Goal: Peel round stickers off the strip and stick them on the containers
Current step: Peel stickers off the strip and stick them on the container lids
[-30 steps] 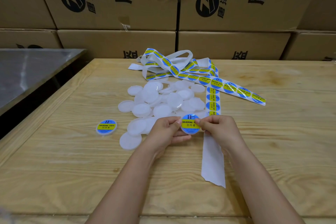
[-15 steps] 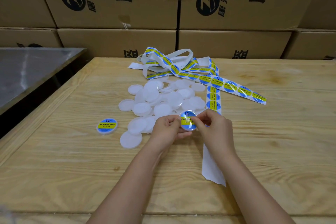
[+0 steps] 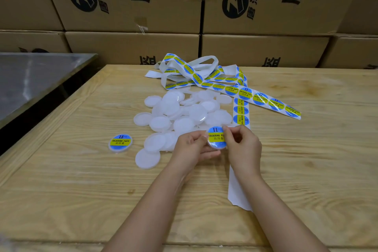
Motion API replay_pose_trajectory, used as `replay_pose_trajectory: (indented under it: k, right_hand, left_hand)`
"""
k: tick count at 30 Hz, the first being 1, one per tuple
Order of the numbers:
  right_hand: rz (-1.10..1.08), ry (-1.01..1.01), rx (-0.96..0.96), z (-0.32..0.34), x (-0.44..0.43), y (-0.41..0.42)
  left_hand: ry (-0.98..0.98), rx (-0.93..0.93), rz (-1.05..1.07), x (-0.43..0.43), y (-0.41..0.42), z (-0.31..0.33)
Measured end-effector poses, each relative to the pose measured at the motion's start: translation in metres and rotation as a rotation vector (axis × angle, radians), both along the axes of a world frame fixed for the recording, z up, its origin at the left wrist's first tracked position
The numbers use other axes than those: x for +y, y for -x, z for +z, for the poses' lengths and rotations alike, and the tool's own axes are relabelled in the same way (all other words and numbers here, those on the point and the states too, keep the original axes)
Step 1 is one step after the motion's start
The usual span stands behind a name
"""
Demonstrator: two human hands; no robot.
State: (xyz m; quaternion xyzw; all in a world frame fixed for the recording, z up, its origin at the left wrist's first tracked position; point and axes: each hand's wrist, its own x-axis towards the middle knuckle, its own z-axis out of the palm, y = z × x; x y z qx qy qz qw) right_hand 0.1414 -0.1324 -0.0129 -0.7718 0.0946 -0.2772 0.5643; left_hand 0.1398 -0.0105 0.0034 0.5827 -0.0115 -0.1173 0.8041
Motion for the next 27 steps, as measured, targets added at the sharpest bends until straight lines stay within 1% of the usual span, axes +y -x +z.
replay_pose_trajectory:
  k: [2,5,8,11,14,16,19,22,25,27]
  right_hand:
    - [-0.010,-0.074,0.007,0.000,0.002,-0.002]
    - [-0.014,-0.106,0.038,-0.001,0.007,-0.002]
    - [0.079,-0.143,0.064,-0.001,0.011,0.001]
    - [0.197,-0.099,0.071,-0.001,0.015,0.003]
    - [0.259,-0.040,0.041,0.000,0.016,0.006]
    - [0.290,0.012,-0.001,0.001,0.014,0.008]
    - [0.281,0.074,-0.078,0.003,0.009,0.008]
    - [0.228,0.016,-0.117,0.004,0.005,0.007]
    - [0.185,-0.058,-0.139,0.002,0.002,0.005]
    - [0.173,-0.075,-0.160,0.002,0.003,0.005]
  left_hand:
    - [-0.006,-0.019,-0.010,0.000,0.001,-0.001]
    - [-0.017,-0.046,-0.031,-0.001,0.002,-0.002]
    - [0.028,-0.044,-0.029,-0.003,0.003,-0.002]
    - [0.102,0.004,0.004,-0.001,0.000,-0.002]
    - [0.186,0.060,0.023,0.004,-0.004,-0.002]
    - [0.207,0.077,0.040,0.007,-0.007,-0.001]
    - [0.169,0.062,0.069,0.007,-0.007,0.000]
    - [0.119,-0.008,0.082,0.001,-0.004,0.001]
    - [0.040,-0.119,0.051,-0.005,-0.001,0.001]
    - [0.025,-0.143,0.052,-0.006,0.001,0.001]
